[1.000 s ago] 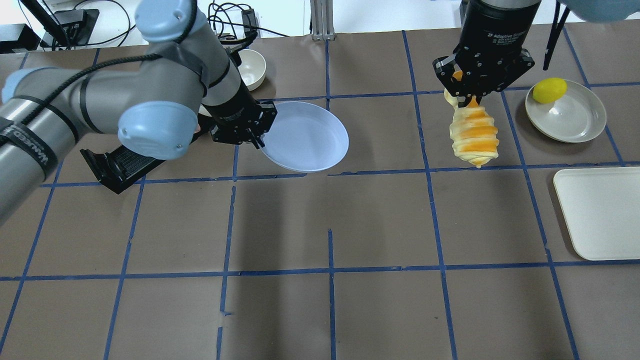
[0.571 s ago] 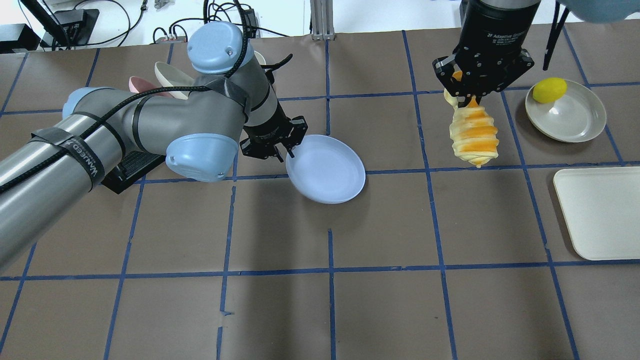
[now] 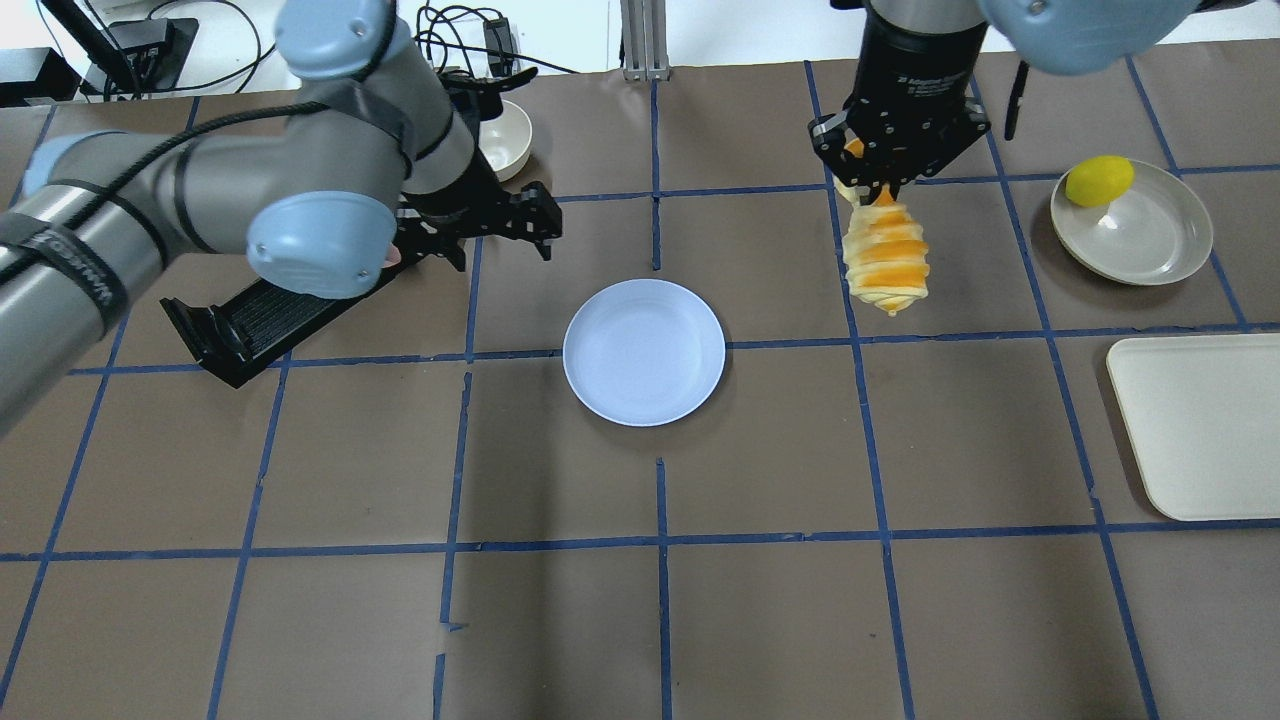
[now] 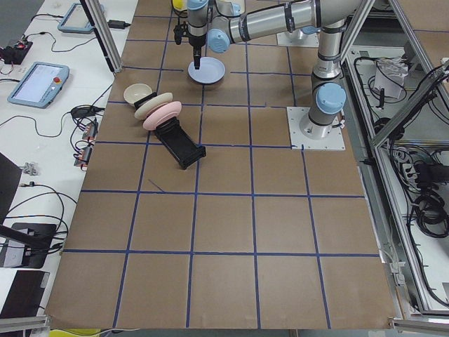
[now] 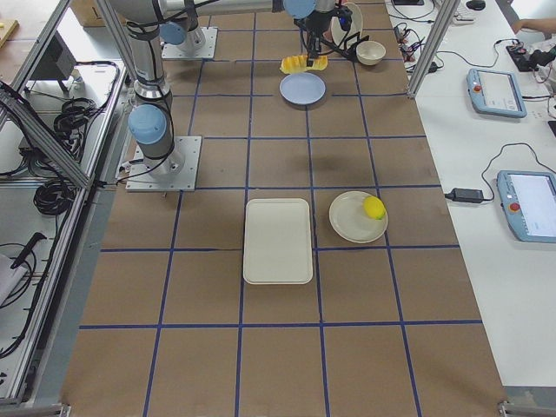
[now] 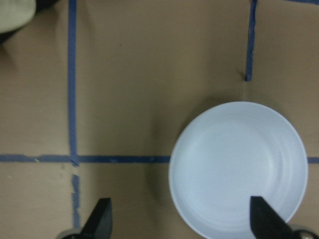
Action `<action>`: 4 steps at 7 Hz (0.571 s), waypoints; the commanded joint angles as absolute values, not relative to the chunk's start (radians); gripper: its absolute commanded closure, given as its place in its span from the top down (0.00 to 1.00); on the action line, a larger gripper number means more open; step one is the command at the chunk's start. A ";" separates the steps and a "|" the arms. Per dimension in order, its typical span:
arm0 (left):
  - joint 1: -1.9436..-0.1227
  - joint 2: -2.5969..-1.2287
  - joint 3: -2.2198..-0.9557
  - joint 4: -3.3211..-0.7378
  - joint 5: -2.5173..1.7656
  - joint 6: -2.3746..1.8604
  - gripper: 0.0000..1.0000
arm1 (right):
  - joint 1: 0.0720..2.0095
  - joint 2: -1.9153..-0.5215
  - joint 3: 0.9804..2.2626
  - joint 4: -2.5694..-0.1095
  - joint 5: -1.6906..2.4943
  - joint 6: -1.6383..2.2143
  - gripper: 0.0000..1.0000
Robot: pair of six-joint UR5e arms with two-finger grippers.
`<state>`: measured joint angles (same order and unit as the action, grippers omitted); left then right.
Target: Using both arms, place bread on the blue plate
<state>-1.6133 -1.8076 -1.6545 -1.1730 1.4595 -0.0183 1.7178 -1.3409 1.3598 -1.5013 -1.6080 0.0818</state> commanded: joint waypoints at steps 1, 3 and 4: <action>-1.450 -1.792 -1.484 -1.437 1.459 0.173 1.00 | 1.871 -1.216 1.358 -1.668 -1.600 0.194 0.01; -1.437 -1.766 -1.375 -1.650 1.463 0.172 1.00 | 1.916 -1.107 1.351 -1.753 -1.595 0.210 0.01; -1.436 -1.741 -1.382 -1.658 1.465 0.172 1.00 | 1.917 -1.048 1.351 -1.799 -1.547 0.209 0.01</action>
